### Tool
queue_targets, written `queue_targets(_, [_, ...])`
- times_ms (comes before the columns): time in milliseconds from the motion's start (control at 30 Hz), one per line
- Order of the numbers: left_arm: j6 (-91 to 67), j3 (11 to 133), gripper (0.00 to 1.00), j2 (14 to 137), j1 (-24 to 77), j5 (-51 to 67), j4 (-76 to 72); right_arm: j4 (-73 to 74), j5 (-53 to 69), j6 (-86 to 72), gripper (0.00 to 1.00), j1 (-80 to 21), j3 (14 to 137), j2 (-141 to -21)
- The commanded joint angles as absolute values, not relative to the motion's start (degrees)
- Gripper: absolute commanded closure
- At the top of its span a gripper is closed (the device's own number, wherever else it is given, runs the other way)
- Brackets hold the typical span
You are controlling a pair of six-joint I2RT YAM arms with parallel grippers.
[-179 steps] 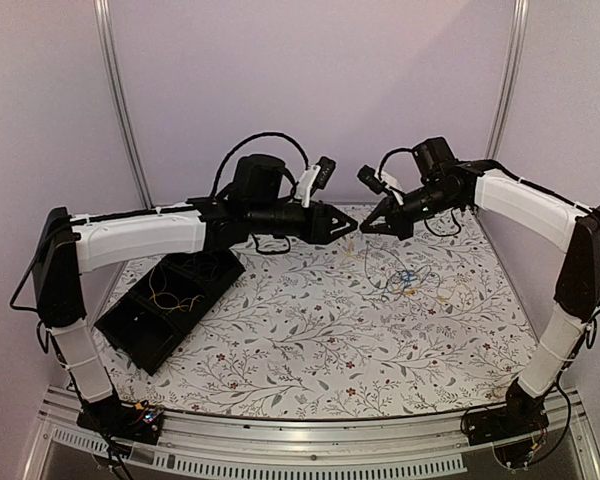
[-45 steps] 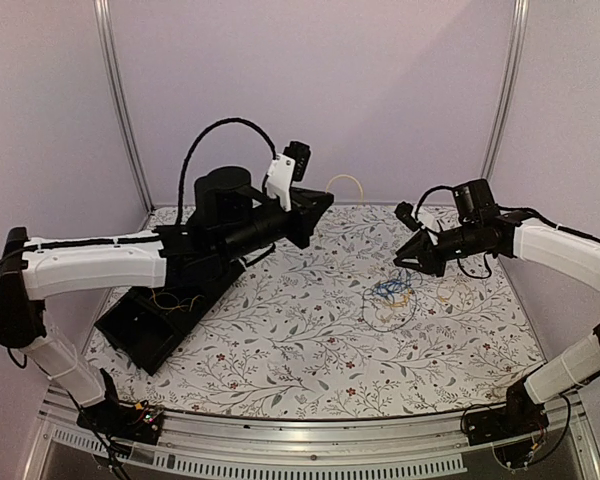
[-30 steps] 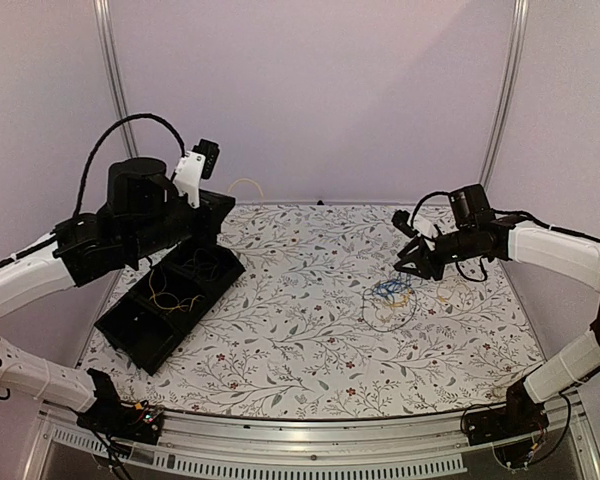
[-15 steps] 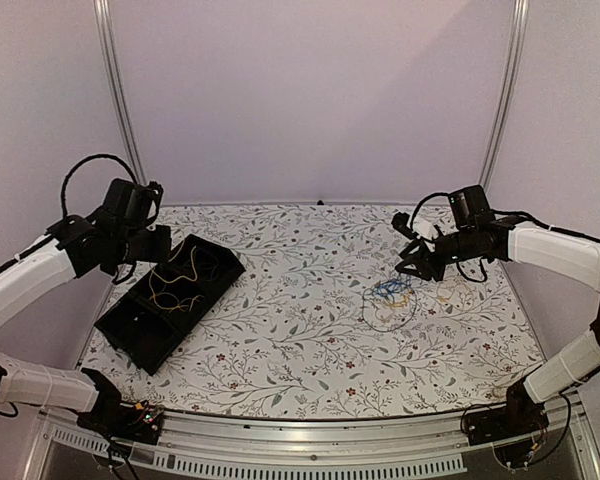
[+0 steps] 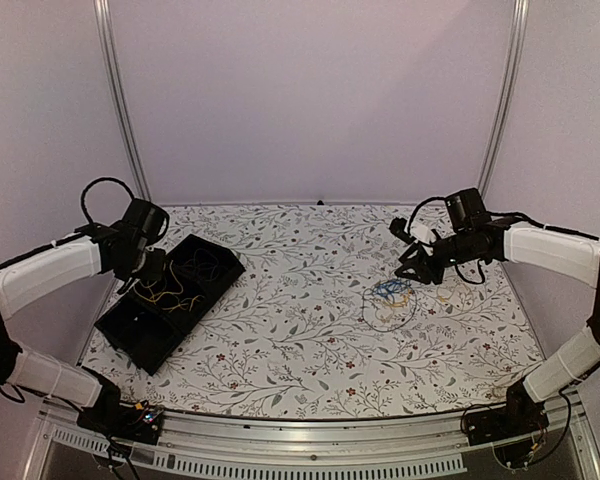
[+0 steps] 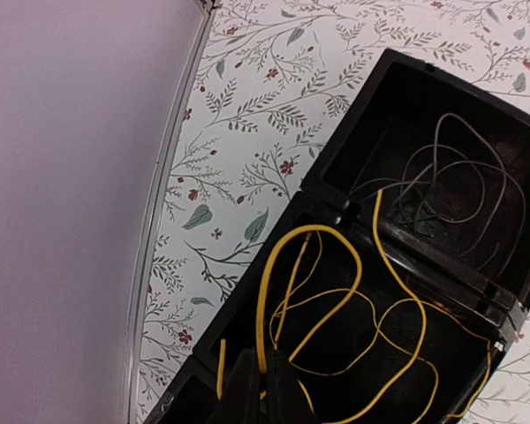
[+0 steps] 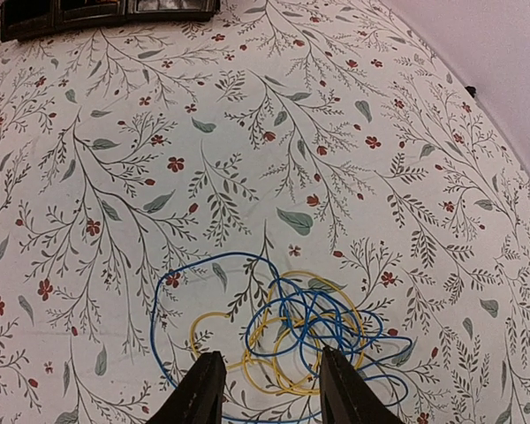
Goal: Untangle the cables
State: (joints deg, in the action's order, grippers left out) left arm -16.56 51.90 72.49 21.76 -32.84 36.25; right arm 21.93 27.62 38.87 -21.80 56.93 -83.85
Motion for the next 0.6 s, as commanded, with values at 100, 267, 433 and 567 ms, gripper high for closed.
queue_targets(100, [-11.85, 50.84, 1.0, 68.56, 17.64, -34.87, 34.65, 23.11, 27.42, 39.8, 0.59, -22.06, 57.25, -85.4])
queue_targets(267, [-13.44, 50.73, 1.0, 72.09, 16.65, -27.37, 32.23, 24.14, 27.51, 40.16, 0.59, -22.15, 57.93, -86.47])
queue_targets(433, [-15.93, 49.32, 1.0, 77.23, 16.62, -24.43, 27.51, 24.36, 27.29, 40.3, 0.58, -22.19, 57.91, -86.62])
queue_targets(567, [-17.29, 49.13, 1.0, 79.54, 16.03, -21.0, 25.11, 24.6, 27.04, 40.47, 0.58, -22.19, 57.9, -86.72])
